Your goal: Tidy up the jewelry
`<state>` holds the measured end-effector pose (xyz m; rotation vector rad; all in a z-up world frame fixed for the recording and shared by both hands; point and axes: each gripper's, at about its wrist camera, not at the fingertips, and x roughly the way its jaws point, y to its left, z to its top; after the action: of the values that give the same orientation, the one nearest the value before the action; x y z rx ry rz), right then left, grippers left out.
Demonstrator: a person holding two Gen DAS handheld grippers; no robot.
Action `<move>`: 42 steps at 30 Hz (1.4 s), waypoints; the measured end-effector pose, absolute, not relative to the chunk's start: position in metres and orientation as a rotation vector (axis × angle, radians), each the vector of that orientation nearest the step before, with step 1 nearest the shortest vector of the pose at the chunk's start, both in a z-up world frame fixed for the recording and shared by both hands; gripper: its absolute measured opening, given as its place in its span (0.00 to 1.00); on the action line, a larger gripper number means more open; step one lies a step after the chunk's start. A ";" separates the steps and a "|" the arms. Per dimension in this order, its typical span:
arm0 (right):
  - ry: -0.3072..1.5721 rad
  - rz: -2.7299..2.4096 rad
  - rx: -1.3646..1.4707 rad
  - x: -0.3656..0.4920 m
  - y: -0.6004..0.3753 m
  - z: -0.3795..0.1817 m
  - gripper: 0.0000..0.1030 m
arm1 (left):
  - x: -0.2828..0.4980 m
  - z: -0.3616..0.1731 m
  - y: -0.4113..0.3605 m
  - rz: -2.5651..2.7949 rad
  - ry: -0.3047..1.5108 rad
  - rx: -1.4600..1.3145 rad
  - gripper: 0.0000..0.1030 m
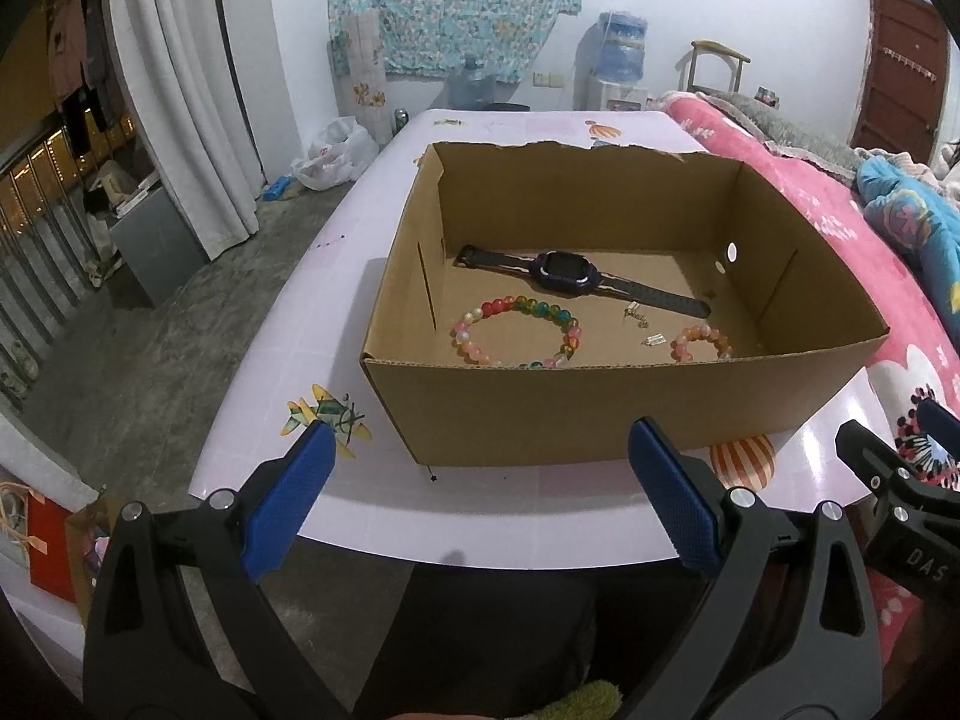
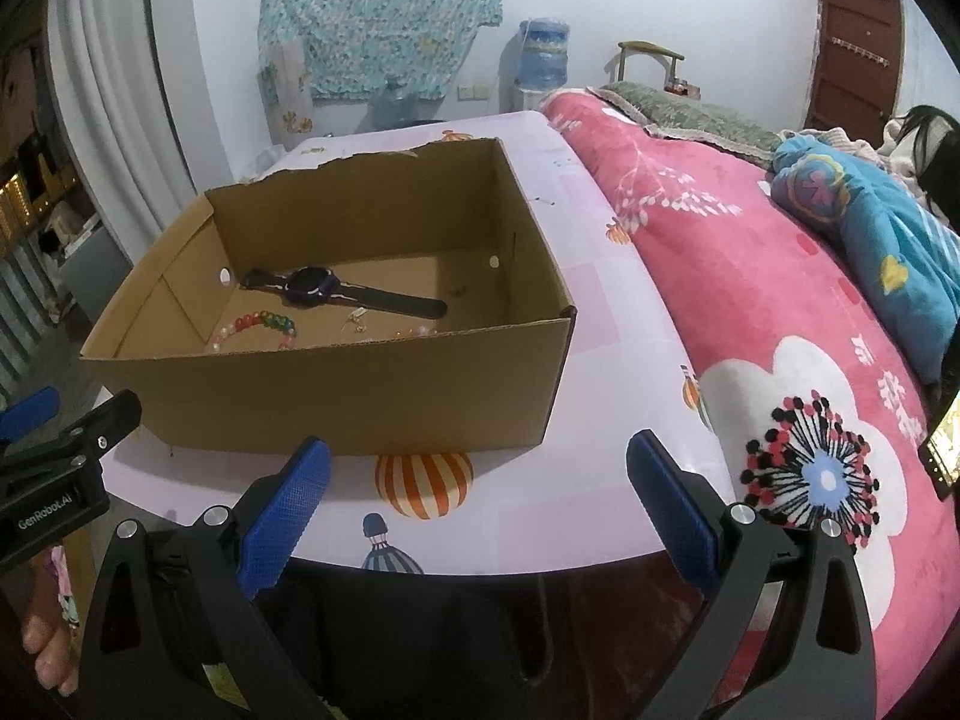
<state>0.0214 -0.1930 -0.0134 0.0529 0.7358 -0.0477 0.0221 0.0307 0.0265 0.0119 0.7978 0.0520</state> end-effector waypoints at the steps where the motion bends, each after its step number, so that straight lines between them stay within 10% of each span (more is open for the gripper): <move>1: 0.738 -0.047 0.054 0.022 -0.193 -0.013 0.93 | 0.023 0.026 0.031 0.052 0.804 0.008 0.92; 42: 0.751 -0.031 0.064 0.025 -0.188 -0.015 0.93 | 0.026 0.016 0.029 0.047 0.843 0.011 0.92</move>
<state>0.0254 -0.1884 -0.0145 0.0636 0.7512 -0.0310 0.0256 0.0288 0.0156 0.0115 0.8434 0.0468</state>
